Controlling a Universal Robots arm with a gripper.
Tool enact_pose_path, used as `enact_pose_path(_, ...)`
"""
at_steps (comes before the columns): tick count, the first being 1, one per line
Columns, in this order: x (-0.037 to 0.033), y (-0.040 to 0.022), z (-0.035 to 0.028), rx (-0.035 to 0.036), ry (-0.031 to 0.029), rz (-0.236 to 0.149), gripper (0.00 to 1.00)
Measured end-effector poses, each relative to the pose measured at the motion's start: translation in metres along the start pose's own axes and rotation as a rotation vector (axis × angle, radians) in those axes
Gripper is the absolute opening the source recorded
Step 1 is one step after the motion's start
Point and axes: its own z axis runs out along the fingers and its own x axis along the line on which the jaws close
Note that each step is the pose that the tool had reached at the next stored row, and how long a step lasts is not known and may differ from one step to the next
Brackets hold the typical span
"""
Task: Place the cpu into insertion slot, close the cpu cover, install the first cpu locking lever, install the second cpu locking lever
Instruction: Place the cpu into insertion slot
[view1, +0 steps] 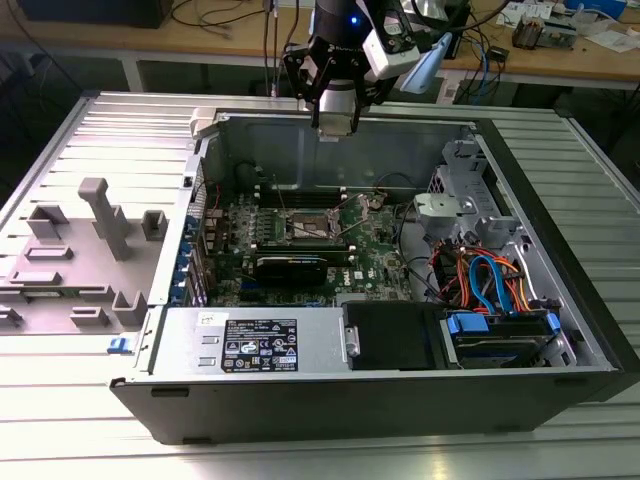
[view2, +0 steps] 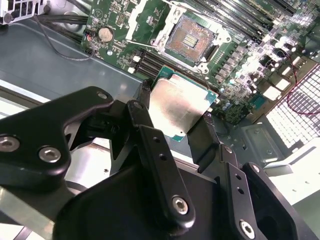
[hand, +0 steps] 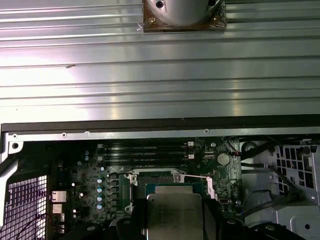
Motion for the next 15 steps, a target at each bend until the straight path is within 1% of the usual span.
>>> enact_pose_path(3, 0.0003, -0.0018, 0.0005, -0.0003, -0.0005, 0.005, 0.55)
enact_pose_path(5, 0.0002, -0.0019, 0.0012, -0.0007, -0.0027, 0.031, 0.55)
enact_pose_path(6, 0.0002, -0.0020, 0.0017, -0.0011, -0.0047, 0.053, 0.55)
enact_pose_path(10, 0.0003, -0.0033, 0.0034, -0.0022, -0.0082, 0.094, 0.55)
enact_pose_path(12, 0.0002, -0.0036, 0.0037, -0.0020, -0.0088, 0.101, 0.55)
enact_pose_path(14, 0.0001, -0.0037, 0.0045, -0.0025, -0.0107, 0.123, 0.55)
enact_pose_path(15, 0.0001, -0.0038, 0.0051, -0.0028, -0.0124, 0.144, 0.55)
